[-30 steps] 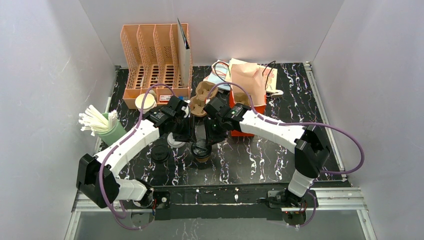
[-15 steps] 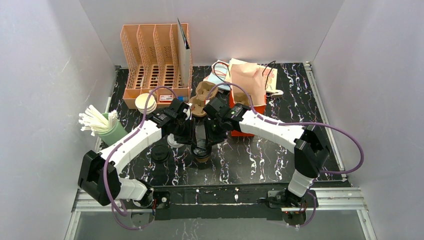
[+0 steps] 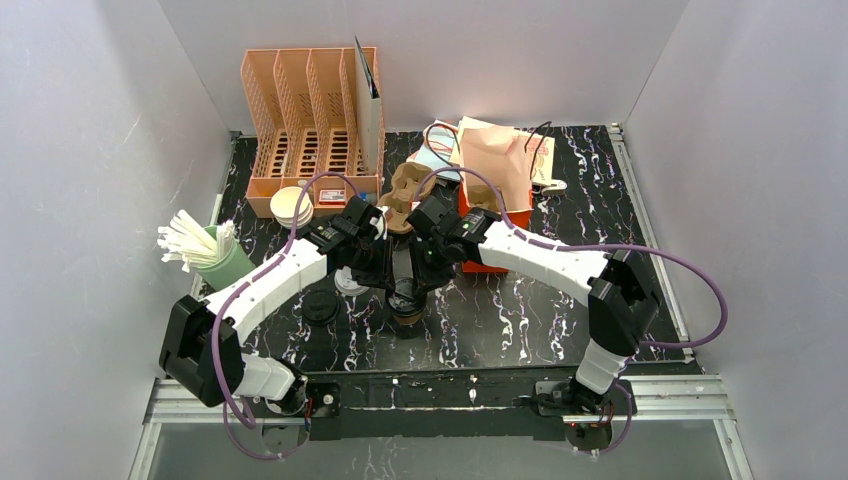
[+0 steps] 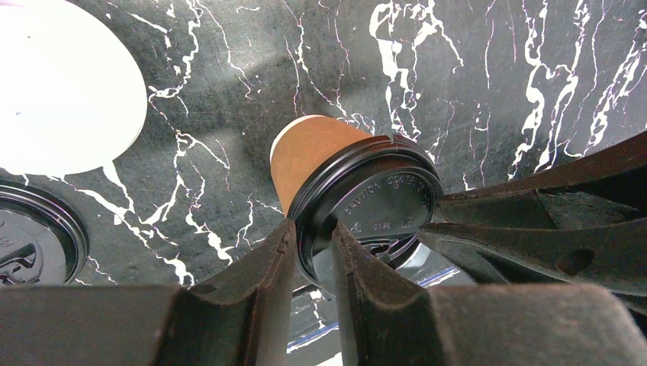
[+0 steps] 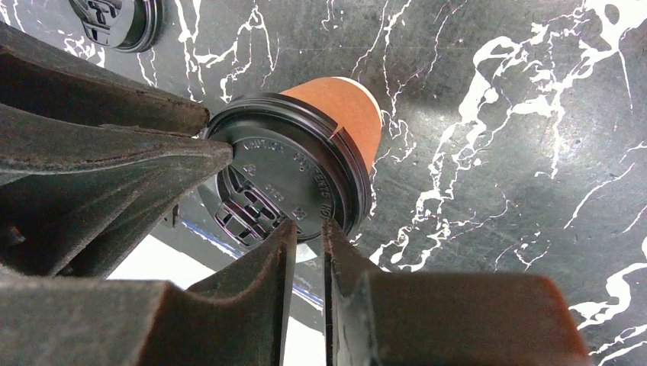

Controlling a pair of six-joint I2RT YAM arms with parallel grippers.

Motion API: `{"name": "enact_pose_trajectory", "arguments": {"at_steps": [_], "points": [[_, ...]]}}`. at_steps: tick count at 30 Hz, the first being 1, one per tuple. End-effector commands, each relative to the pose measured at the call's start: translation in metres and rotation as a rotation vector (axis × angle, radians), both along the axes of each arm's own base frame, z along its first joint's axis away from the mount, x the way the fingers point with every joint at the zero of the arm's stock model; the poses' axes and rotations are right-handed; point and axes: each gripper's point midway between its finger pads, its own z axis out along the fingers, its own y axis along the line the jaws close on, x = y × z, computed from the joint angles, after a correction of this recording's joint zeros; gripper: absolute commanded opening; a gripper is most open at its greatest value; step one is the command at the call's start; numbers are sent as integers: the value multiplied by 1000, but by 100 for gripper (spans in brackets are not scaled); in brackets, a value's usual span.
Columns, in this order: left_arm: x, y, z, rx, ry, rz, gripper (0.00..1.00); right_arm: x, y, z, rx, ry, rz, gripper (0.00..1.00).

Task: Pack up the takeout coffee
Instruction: Close the cup lid on the coffee cup.

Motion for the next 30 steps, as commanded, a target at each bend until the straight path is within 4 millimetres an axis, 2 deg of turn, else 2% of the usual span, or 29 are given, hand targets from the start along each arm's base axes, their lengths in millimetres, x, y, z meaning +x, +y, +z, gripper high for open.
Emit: {"name": "enact_pose_trajectory", "arguments": {"at_steps": [1, 15, 26, 30], "points": [[-7, 2, -5, 15, 20, -29, 22, -8, -8, -14, -52, 41, 2, 27], [-18, 10, -18, 47, 54, -49, 14, -11, -16, -28, -97, 65, -3, 27], [-34, 18, -37, 61, 95, -42, 13, -17, -23, -47, -142, 101, 3, 27], [-37, 20, -41, 58, 101, -38, 13, -15, -23, -44, -145, 91, 4, 27]]}}
